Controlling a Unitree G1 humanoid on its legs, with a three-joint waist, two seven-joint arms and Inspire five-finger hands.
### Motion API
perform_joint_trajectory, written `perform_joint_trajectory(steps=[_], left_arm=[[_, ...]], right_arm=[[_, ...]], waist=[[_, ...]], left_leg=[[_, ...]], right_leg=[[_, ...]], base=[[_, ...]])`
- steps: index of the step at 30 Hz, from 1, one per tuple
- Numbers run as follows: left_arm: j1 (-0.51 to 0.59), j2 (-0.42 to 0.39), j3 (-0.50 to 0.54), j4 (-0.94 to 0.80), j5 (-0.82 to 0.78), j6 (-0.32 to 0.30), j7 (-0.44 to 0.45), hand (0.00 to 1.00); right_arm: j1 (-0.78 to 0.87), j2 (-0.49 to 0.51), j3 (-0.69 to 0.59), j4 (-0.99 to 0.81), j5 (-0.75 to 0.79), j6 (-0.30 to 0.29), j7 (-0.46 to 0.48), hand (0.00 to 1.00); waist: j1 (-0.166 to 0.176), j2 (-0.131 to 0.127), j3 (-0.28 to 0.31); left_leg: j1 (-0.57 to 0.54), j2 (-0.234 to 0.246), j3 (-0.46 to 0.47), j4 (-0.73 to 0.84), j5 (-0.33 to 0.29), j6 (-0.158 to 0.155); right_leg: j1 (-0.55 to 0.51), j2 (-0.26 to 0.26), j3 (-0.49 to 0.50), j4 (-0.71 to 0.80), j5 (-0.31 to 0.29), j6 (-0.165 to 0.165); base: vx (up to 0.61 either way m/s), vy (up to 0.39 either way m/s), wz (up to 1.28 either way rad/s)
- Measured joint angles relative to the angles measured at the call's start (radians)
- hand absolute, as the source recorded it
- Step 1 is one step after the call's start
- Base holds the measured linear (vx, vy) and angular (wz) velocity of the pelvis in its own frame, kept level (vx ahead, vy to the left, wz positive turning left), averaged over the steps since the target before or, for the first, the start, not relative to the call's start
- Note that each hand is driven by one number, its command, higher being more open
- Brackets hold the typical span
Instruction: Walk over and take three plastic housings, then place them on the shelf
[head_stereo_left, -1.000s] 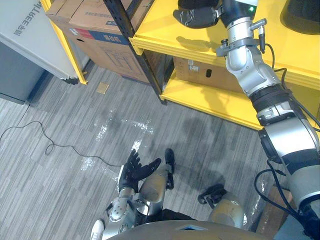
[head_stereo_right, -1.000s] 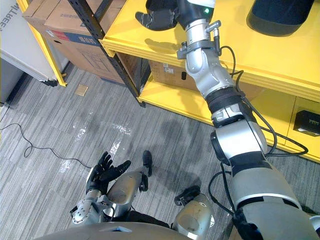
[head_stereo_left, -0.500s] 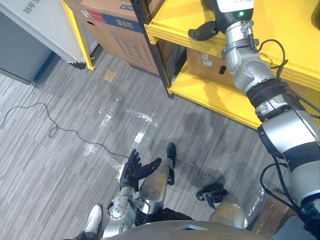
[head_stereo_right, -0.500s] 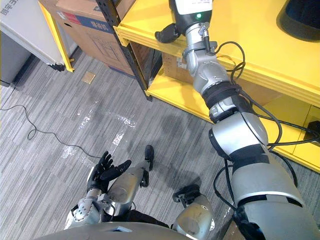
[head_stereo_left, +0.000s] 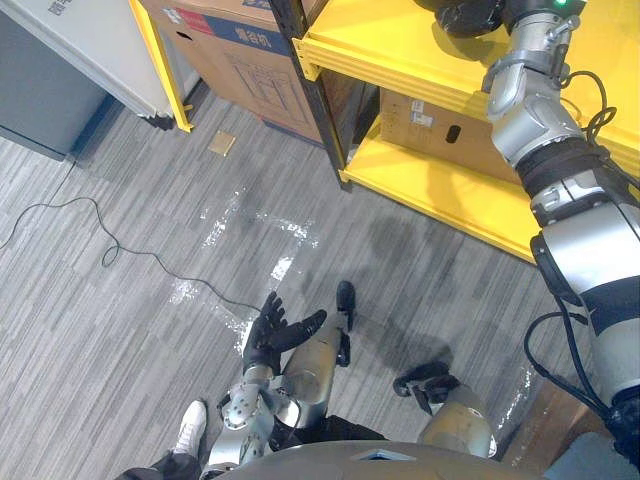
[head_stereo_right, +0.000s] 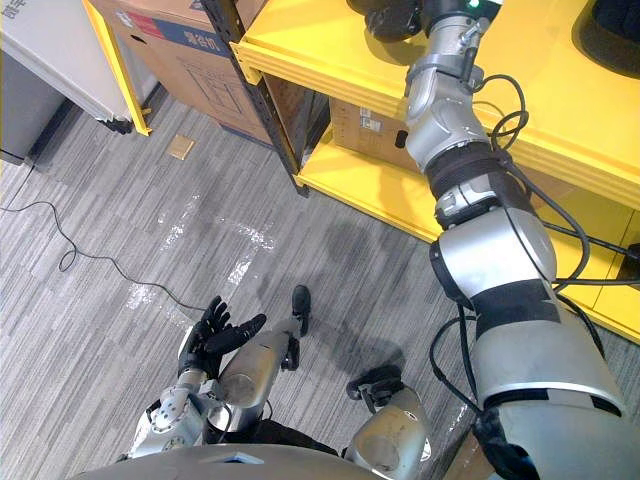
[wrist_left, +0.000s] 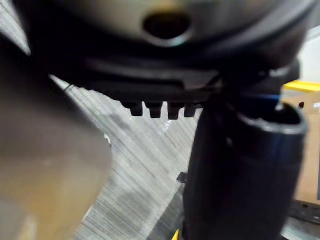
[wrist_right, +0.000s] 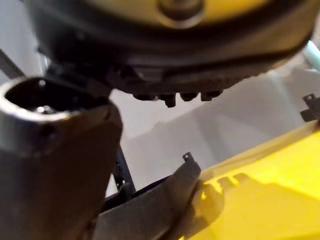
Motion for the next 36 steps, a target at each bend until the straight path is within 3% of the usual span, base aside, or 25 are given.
perform_joint_trajectory(steps=[13, 18, 23, 25, 28, 30, 33, 36], left_arm=[[0.0, 0.001, 0.004, 0.001, 0.0, -0.004, -0.015, 1.0], [0.0, 0.001, 0.008, 0.01, 0.0, -0.019, -0.036, 1.0], [0.003, 0.001, 0.012, 0.01, 0.0, -0.027, -0.049, 1.0], [0.007, 0.003, 0.013, 0.009, 0.0, -0.039, -0.048, 1.0], [0.006, 0.003, 0.014, 0.009, 0.002, -0.042, -0.048, 1.0], [0.01, 0.003, 0.023, 0.009, 0.006, -0.042, -0.046, 1.0], [0.019, 0.003, 0.047, 0.011, 0.014, -0.042, -0.042, 1.0], [0.023, 0.003, 0.063, 0.012, 0.023, -0.042, -0.039, 1.0]], right_arm=[[-0.025, 0.0, -0.039, 0.035, 0.005, 0.039, -0.12, 1.0], [-0.032, 0.003, -0.058, 0.035, 0.007, -0.038, -0.197, 1.0], [-0.033, 0.033, -0.134, -0.006, 0.008, -0.179, -0.231, 1.0], [0.01, 0.063, -0.195, -0.119, 0.022, -0.233, -0.227, 1.0], [0.133, 0.106, -0.274, -0.369, 0.056, -0.315, -0.163, 1.0], [0.301, 0.138, -0.314, -0.609, 0.129, -0.361, -0.043, 1.0], [0.527, 0.186, -0.329, -0.776, 0.227, -0.361, 0.094, 1.0], [0.769, 0.211, -0.337, -0.857, 0.361, -0.318, 0.243, 1.0]], waist=[[0.001, 0.0, 0.004], [0.001, 0.0, 0.004], [-0.005, -0.003, 0.007], [-0.021, -0.004, 0.009], [-0.057, -0.011, 0.007], [-0.101, -0.03, -0.003], [-0.142, -0.077, -0.035], [-0.176, -0.112, -0.087]], left_leg=[[0.0, 0.001, 0.003, 0.0, -0.001, 0.0], [0.0, 0.009, 0.003, 0.0, -0.001, -0.001], [0.043, 0.04, 0.024, -0.004, -0.008, -0.012], [0.071, 0.057, 0.036, -0.008, -0.015, -0.021], [0.116, 0.075, 0.063, -0.022, -0.022, -0.029], [0.139, 0.087, 0.087, -0.028, -0.03, -0.039], [0.174, 0.095, 0.139, -0.057, -0.031, -0.04], [0.231, 0.103, 0.192, -0.096, -0.036, -0.047]], right_leg=[[-0.003, 0.001, 0.003, -0.002, 0.0, -0.001], [0.001, 0.012, 0.002, -0.012, 0.001, 0.0], [0.038, 0.06, 0.015, -0.06, 0.013, 0.0], [0.06, 0.09, 0.025, -0.099, 0.026, 0.0], [0.098, 0.124, 0.035, -0.151, 0.047, 0.001], [0.125, 0.154, 0.053, -0.203, 0.071, 0.006], [0.135, 0.178, 0.083, -0.252, 0.096, 0.011], [0.168, 0.213, 0.117, -0.329, 0.128, 0.022]], base=[[0.0, -0.018, 0.0], [0.0, -0.002, -0.01], [0.0, -0.048, -0.15], [0.0, -0.046, -0.29], [0.03, -0.037, -0.32], [0.08, -0.014, -0.3], [0.09, 0.005, -0.42], [0.07, 0.019, -0.39]])
